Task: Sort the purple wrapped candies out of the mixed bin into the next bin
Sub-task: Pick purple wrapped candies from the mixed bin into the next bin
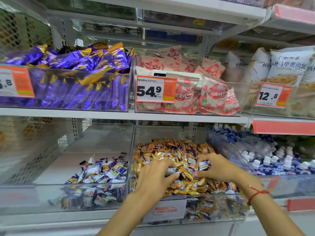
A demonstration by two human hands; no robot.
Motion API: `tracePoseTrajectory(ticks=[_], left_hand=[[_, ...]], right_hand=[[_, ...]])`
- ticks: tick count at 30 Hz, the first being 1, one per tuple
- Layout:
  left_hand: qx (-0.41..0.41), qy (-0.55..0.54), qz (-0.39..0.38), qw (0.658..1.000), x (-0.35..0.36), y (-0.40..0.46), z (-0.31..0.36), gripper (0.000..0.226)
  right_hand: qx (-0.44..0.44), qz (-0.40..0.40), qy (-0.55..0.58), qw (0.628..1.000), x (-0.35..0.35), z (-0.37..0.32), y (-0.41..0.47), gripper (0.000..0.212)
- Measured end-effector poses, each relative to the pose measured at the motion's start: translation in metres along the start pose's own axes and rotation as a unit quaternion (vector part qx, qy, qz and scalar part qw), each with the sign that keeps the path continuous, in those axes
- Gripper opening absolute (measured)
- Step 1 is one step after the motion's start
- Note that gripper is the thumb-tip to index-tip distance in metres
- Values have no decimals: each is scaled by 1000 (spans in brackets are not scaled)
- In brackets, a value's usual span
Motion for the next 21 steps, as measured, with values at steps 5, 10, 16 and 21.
tracePoseTrajectory(ticks=[5,10,16,21], left_hand=[[13,-53,88,995,-32,-5,3,19],[-22,-98,201,974,-85,-25,-31,11],[-189,-35,241,951,-124,-56,-122,14],[-233,-121,226,938,-120,-59,-161,22]], right_hand=[[-49,85,86,992,-4,-23,-1,23],[-131,140,208,959,-4,-82,-4,20],[-217,118,247,937,30,-177,13,17],[-214,75,-80,971,68,-236,54,41]])
Point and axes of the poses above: each hand's wrist, its own y-axis towards the middle knuckle, its own x-axis out of the palm, z = x × y, the point moved 4 cm from there along y, towards the middle knuckle, and after that the axes turned 3 degrees about -z, right-handed, at the moved point
